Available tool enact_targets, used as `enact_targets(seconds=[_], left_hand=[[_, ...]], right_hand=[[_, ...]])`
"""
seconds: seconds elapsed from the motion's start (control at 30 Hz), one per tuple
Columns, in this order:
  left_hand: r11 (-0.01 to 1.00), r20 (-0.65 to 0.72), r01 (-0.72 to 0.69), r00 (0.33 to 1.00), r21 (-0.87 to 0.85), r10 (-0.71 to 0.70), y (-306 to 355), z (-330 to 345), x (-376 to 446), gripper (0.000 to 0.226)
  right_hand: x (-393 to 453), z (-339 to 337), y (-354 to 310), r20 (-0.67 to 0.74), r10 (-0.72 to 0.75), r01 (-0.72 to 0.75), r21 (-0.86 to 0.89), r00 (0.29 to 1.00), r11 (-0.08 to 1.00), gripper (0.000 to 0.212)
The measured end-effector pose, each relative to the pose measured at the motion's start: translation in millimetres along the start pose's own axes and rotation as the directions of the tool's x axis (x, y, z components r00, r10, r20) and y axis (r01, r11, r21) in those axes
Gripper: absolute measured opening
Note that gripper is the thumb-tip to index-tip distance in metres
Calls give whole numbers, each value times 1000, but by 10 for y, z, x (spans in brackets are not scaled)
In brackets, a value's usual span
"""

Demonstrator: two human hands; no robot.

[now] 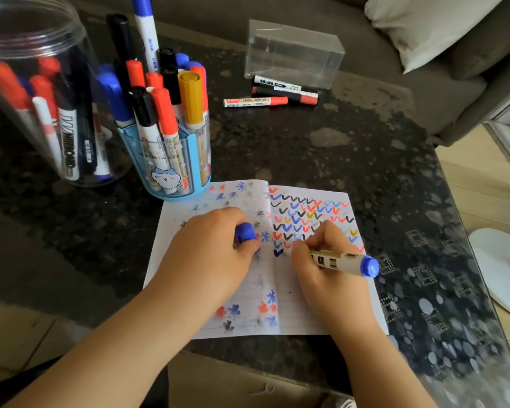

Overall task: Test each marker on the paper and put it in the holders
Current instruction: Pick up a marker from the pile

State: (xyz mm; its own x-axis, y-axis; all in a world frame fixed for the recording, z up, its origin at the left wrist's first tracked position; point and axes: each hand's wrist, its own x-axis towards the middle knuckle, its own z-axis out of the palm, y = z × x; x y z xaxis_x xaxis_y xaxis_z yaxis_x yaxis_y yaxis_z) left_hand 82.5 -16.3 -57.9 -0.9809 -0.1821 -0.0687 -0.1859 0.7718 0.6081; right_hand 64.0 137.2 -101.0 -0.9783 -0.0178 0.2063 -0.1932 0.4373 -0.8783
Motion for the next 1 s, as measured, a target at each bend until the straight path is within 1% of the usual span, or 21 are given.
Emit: enact_targets(seconds=[0.07,0.13,0.17,0.23,0.27,0.3,0.37,0.4,0.43,0.5,0.53,0.6,0.67,0.73,0.9,1.0], left_hand=[[1000,-3,-3,1000,-21,3,10,-8,5,12],[998,-7,-8,1000,-57,7,27,-36,4,11],[995,1,0,1000,-98,0,28,-54,7,10],[963,51,63,997,-262,-51,33,-97,16,8],[920,100,112,992,-376,-80,36,-112,23,6],[851,163,167,982,-497,-97,43,-125,24,5],[676,301,269,951,-686,-73,79,-151,1,9],[608,349,301,936,-735,-41,89,-164,-17,12],[567,380,316,925,-760,-7,96,-177,-31,14],[523,413,326,909,-787,54,100,-199,-55,15],[508,418,325,905,-798,79,95,-206,-62,14],[494,422,318,899,-809,114,84,-216,-81,17],[491,429,313,893,-813,139,82,-227,-107,26],[494,437,307,883,-813,170,81,-233,-131,29],[553,504,312,831,-772,234,106,-230,-182,29],[647,513,251,820,-720,253,110,-220,-192,17]], right_hand=[[-4,-18,-14,-18,31,-30,43,999,999,31],[-21,-77,-37,-50,103,-94,154,993,984,25],[-35,-122,-55,-65,140,-124,208,988,970,25],[-69,-231,-125,-74,189,-160,287,979,944,23],[-88,-279,-160,-64,198,-167,329,978,930,19],[-112,-322,-200,-50,197,-163,382,979,910,15],[-160,-387,-277,-39,187,-145,490,982,860,13],[-183,-419,-311,-47,190,-137,529,981,838,15],[-201,-447,-338,-54,198,-136,551,979,823,19],[-240,-490,-394,-52,210,-145,563,976,813,22],[-253,-498,-419,-49,210,-146,568,976,810,19],[-273,-502,-465,-46,211,-146,580,976,801,15],[-288,-505,-499,-42,207,-145,582,977,800,17],[-307,-517,-527,-27,199,-147,581,980,801,17],[-357,-497,-561,45,188,-183,536,981,824,20],[-370,-475,-534,58,182,-184,531,982,827,22]])
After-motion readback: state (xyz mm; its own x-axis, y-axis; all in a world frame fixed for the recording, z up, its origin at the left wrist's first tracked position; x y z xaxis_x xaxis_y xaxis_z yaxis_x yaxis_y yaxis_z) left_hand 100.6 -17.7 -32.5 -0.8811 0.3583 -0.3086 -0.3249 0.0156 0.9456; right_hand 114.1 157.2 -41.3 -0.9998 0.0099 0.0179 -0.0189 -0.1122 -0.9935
